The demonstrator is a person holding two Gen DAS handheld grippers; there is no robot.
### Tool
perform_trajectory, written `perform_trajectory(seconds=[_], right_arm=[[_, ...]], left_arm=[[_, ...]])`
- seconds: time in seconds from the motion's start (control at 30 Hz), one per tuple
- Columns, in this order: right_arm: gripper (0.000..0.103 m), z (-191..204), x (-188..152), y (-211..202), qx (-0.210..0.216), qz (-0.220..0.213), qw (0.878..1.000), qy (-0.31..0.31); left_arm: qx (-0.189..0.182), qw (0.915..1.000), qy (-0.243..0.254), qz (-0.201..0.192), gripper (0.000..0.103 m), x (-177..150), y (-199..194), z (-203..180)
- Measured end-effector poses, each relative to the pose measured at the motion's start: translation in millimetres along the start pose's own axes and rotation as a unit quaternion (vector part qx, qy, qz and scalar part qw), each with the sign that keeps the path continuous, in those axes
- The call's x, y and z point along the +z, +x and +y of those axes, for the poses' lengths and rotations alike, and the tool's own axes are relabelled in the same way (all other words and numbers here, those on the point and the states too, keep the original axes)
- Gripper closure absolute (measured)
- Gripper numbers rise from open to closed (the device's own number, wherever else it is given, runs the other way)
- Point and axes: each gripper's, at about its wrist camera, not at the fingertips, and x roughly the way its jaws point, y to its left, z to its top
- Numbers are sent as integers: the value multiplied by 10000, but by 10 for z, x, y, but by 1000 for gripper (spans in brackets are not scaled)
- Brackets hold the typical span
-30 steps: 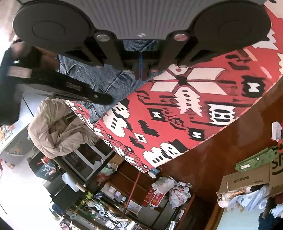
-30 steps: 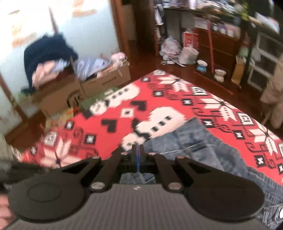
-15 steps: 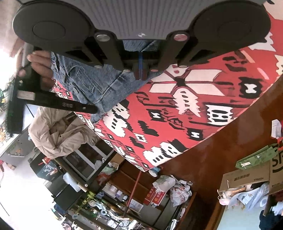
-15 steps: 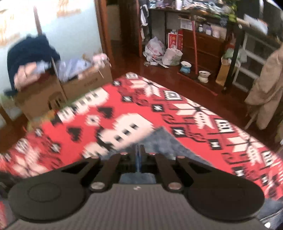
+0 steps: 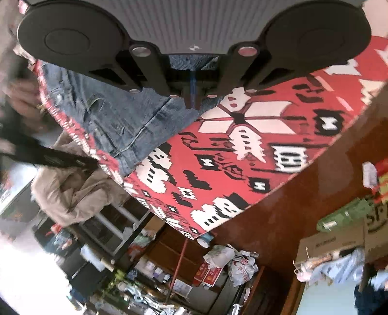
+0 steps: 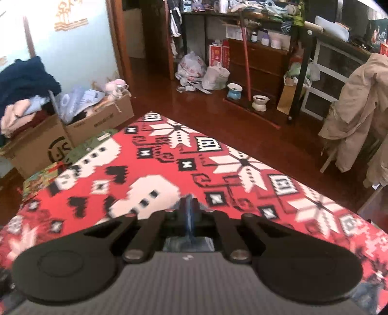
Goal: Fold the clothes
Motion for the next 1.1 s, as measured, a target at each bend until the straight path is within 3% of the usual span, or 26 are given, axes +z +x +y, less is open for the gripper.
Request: perform_trajectory(seconds=[0.07, 0.23, 0.37, 0.47, 0.77, 0.93, 1.0, 1.07, 1.1], right_arm=[[98, 11, -185, -345, 120, 3, 9999, 29], [98, 241, -863, -961, 287, 130, 9991, 284], [98, 491, -1226, -1059, 80, 115, 9990, 418], [98, 605, -1437, -1034, -203, 212, 9992, 273], [98, 574, -1927, -1280, -265, 326, 9981, 456], [96, 583, -2156, -1660, -420, 148, 9969, 641], [96, 520, -2216, -1821, -460, 25, 9958, 790], [95, 419, -2290, -1999, -547, -15, 9936, 986], [93, 382, -2328, -2084, -630, -28, 9924, 1052]], left_arm=[[45, 9999, 138, 40, 98, 18, -63, -82], [-324, 9984, 446, 92, 98, -94, -192, -378], [-123, 9968, 703, 368, 97, -267, -59, -554], [-37, 9969, 643, 445, 98, -350, -77, -476], [198, 9957, 678, 599, 98, -527, -259, -327], [-173, 9950, 786, 600, 95, -544, -539, -515], [-264, 9934, 960, 575, 91, -543, -627, -679], [-312, 9916, 1144, 523, 76, -558, -694, -839], [-284, 9906, 1240, 500, 74, -587, -716, -923]])
